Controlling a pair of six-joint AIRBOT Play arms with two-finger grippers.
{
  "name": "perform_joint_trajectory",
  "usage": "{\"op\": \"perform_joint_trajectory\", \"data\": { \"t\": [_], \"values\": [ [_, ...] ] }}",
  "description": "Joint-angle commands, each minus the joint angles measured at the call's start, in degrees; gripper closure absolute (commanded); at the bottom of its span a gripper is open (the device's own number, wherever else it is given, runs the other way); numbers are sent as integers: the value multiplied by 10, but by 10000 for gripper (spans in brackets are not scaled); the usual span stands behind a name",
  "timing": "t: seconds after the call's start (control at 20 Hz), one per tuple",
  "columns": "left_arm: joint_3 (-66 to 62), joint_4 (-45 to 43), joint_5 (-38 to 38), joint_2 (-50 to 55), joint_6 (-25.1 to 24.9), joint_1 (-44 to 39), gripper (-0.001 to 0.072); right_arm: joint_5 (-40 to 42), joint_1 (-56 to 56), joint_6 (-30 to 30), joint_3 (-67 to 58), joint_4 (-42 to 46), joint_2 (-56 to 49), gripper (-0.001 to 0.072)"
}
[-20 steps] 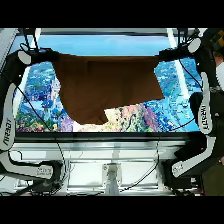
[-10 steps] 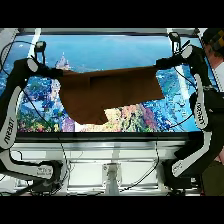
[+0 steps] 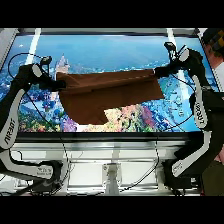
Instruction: Fold the clothes and pants, and hang the long-sleeved shirts on hangers.
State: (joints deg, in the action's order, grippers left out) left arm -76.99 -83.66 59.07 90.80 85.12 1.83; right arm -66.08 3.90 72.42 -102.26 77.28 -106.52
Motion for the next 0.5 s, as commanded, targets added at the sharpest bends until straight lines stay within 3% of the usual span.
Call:
{"op": "perform_joint_trajectory", "data": {
  "t": [0.0,0.05,0.1,0.15,0.2,0.25,0.45],
  "values": [
    [1,19,12,0,2,-1,691,-31,0,3,0,-2,0,681],
    [1,23,13,0,2,-1,682,-35,0,3,0,-2,0,599],
    [1,30,12,0,2,0,589,-36,0,3,0,-2,0,425],
    [1,37,13,0,2,-1,392,-36,0,3,0,-2,0,293],
    [1,47,12,0,2,-1,226,-36,0,3,0,-3,0,282],
    [1,51,12,0,2,0,149,-36,0,3,0,-3,0,282],
    [1,50,15,-4,2,4,150,-38,0,3,0,20,0,283]
  ]
}}
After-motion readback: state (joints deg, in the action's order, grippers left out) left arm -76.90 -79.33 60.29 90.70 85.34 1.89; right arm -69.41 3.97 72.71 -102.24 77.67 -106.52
